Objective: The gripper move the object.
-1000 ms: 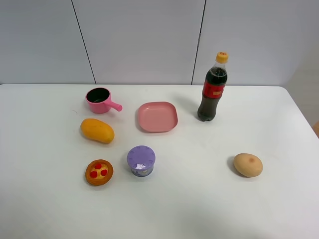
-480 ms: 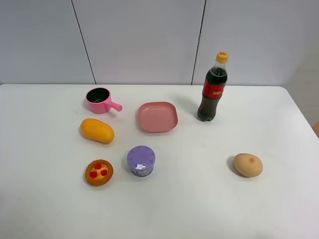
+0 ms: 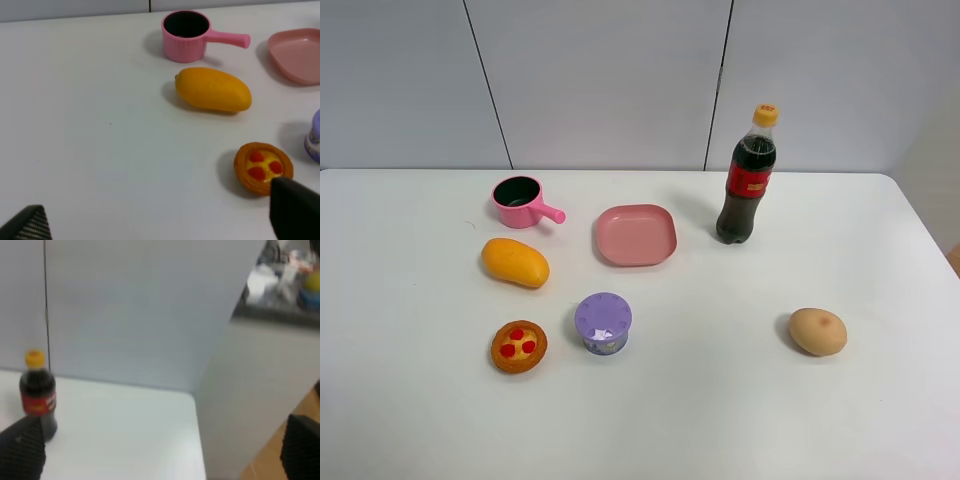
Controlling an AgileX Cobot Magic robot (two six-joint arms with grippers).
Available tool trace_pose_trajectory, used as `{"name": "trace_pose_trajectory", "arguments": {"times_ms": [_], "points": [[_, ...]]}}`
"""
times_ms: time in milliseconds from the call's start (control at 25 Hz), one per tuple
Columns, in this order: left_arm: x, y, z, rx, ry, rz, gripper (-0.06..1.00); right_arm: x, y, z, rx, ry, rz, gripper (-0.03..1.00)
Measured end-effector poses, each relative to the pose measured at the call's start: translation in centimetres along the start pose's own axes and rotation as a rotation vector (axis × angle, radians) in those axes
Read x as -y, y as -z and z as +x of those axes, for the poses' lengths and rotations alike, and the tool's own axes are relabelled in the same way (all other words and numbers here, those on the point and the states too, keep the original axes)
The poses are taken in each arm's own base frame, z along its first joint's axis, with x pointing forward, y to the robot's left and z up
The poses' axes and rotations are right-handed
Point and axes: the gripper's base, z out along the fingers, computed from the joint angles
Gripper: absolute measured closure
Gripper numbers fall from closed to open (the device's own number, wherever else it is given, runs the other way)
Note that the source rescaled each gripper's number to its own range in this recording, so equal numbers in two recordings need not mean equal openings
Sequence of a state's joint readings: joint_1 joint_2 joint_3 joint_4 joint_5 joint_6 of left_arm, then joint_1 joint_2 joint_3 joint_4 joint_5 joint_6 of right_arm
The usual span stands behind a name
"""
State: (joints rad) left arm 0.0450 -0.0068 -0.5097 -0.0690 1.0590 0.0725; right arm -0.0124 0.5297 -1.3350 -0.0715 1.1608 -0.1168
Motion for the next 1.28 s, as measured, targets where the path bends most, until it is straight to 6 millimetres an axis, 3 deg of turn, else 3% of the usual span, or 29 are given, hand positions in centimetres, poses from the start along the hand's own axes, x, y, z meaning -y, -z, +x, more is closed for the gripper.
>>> {"name": "trace_pose_trajectory", "arguments": {"times_ms": [240,520,960,1280], "points": [[0.0,0.0,0.0,0.000,0.000,0.000,-0.06,-1.7,-1.5,8.9,-0.077,-0.094,-0.035,-0.03],[0.0,0.0,0.0,0.000,0.000,0.000,-0.06,-2.8,-2.8,15.5,-0.139,-0.125,-0.078,-0.03],[0.0,0.0,0.0,0.000,0.000,0.000,-0.06,-3.6,-4.3,19.8,-0.205,-0.146,-0.102,-0.03],[0.0,0.0,0.0,0.000,0.000,0.000,-0.06,-3.7,-4.6,20.0,-0.208,-0.153,-0.113,-0.03]]}}
